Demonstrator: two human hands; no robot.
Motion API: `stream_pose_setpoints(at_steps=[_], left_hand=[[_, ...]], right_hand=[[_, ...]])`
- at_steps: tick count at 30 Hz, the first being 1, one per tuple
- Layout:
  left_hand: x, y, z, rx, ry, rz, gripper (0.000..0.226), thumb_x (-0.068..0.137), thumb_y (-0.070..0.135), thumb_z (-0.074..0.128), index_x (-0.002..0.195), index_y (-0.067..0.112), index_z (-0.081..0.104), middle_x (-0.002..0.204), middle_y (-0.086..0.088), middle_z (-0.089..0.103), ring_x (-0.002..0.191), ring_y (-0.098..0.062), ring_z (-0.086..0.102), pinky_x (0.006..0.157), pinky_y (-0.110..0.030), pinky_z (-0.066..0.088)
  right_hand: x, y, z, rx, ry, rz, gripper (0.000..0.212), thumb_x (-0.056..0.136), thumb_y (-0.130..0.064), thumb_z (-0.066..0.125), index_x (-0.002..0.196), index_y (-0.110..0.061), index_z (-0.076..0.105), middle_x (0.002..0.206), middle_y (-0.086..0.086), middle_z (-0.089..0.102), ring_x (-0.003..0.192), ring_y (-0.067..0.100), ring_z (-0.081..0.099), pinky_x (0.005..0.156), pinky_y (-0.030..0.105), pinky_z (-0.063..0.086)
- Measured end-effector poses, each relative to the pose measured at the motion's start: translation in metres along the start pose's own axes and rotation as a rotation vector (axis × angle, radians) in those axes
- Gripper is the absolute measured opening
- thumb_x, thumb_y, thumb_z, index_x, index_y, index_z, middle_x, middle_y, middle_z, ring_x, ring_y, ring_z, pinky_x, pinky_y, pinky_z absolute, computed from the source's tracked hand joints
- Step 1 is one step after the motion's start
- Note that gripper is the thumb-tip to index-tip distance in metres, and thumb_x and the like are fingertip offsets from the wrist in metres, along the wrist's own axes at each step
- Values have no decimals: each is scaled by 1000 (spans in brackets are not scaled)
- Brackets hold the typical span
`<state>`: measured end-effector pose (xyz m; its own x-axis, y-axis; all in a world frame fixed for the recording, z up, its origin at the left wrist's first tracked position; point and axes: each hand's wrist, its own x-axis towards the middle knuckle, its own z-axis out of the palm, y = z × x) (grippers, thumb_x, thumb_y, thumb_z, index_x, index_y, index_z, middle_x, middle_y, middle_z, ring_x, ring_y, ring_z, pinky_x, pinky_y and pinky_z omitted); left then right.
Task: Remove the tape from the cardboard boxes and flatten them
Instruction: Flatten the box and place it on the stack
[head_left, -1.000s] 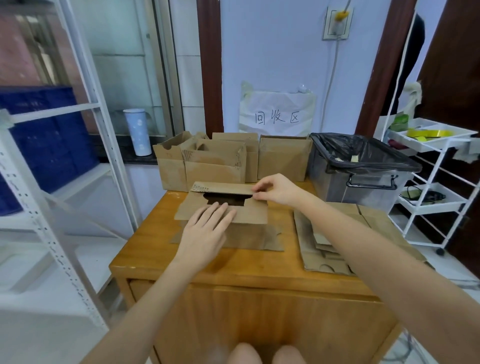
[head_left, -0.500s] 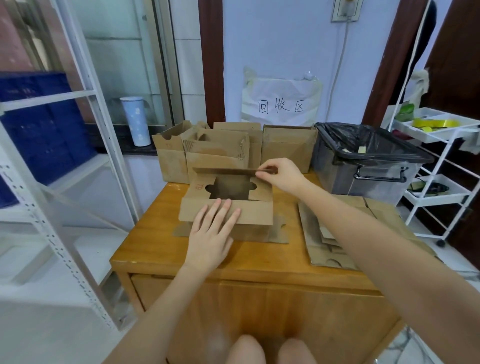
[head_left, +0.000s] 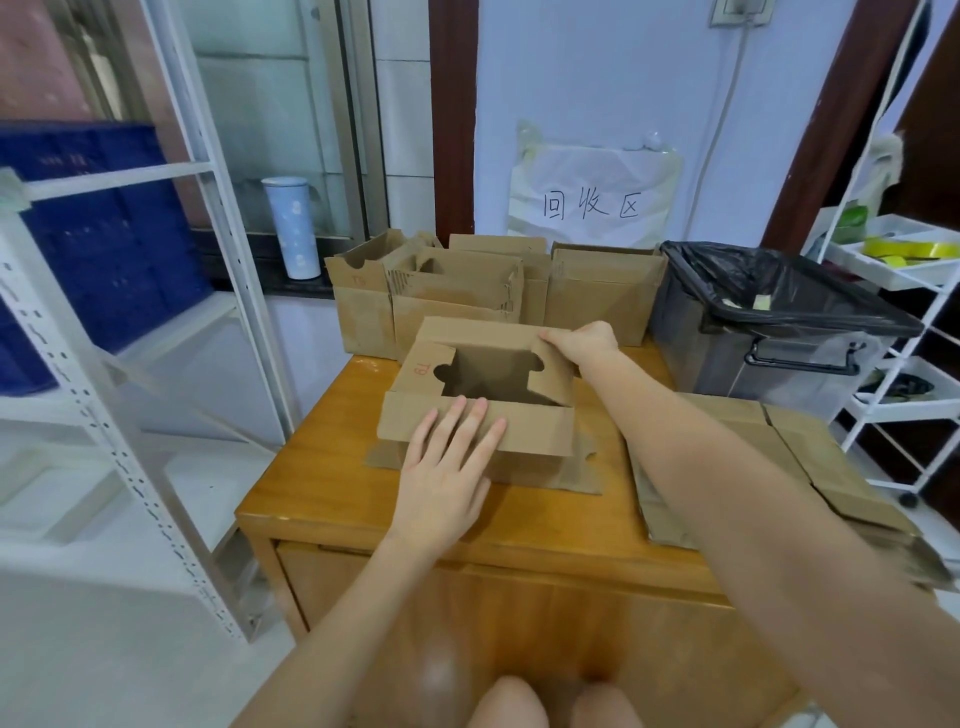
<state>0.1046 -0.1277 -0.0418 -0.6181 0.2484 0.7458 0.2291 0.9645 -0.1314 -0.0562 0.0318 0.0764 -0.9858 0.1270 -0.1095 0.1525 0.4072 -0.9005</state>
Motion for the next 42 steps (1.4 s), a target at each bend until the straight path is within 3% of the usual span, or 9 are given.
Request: stream_pose_setpoints(at_steps=[3, 7, 14, 19, 24, 27, 31, 35, 42], left_hand=[[5, 1, -1, -10, 11, -16, 50, 88, 19, 46, 138, 17, 42, 140, -11, 51, 134, -29, 41, 112, -47, 29], [7, 2, -1, -26, 27, -37, 47, 89, 20, 45, 135, 18, 44, 137, -10, 55, 131, -27, 44, 111, -45, 31], [11, 1, -5, -48, 40, -62, 42, 89, 19, 45, 130, 16, 57, 134, -8, 58, 128, -26, 49, 108, -43, 34], [15, 5, -13, -58, -4, -49, 43, 91, 21, 40, 130, 17, 59, 134, -6, 59, 128, -24, 51, 108, -43, 39], [22, 10, -18, -59, -37, -83, 44, 90, 23, 38, 127, 17, 61, 131, -5, 60, 126, -24, 52, 108, -42, 39], [28, 12, -22, -64, -56, -98, 45, 90, 24, 36, 126, 17, 63, 129, -6, 62, 124, -25, 54, 107, -43, 39], [34, 12, -27, -60, -82, -80, 42, 89, 23, 41, 124, 17, 64, 125, -6, 64, 121, -25, 57, 104, -43, 42], [36, 12, -34, -91, -115, -105, 42, 91, 26, 38, 122, 19, 66, 123, -4, 65, 119, -23, 58, 103, -41, 43], [45, 14, -45, -177, -151, -194, 47, 95, 35, 29, 116, 22, 70, 118, 0, 68, 116, -20, 60, 100, -37, 43]], right_hand=[[2, 1, -3, 60, -70, 138, 79, 75, -41, 79, 133, -4, 41, 118, 13, 56, 101, 27, 58, 74, 36, 55], [12, 12, -1, 49, -121, 262, 66, 73, -50, 77, 122, -10, 56, 92, 7, 61, 68, 18, 55, 44, 27, 39], [7, 6, -3, -4, -40, 6, 78, 80, -44, 74, 136, -2, 40, 126, 12, 54, 111, 28, 54, 90, 40, 51], [-11, -6, -17, -295, 68, -264, 65, 85, -53, 62, 127, -6, 43, 121, 9, 55, 107, 24, 56, 80, 34, 49], [-51, -17, -23, -691, -78, -230, 108, 78, -71, 57, 150, -5, 12, 153, 18, 26, 137, 36, 34, 105, 45, 39], [-65, -19, -20, -873, -187, -232, 89, 81, -70, 54, 140, -6, 38, 141, 17, 43, 131, 34, 42, 105, 44, 40], [-71, -19, -22, -910, -225, -281, 45, 87, -60, 52, 82, -15, 55, 96, 3, 59, 97, 24, 58, 87, 35, 47], [-69, -22, -35, -780, -206, -274, 44, 88, -50, 55, 105, -9, 55, 98, 4, 63, 88, 23, 64, 85, 38, 54], [-68, -11, -75, -504, -222, -180, 29, 93, -28, 57, 105, -3, 65, 91, 10, 73, 82, 20, 71, 64, 26, 53]])
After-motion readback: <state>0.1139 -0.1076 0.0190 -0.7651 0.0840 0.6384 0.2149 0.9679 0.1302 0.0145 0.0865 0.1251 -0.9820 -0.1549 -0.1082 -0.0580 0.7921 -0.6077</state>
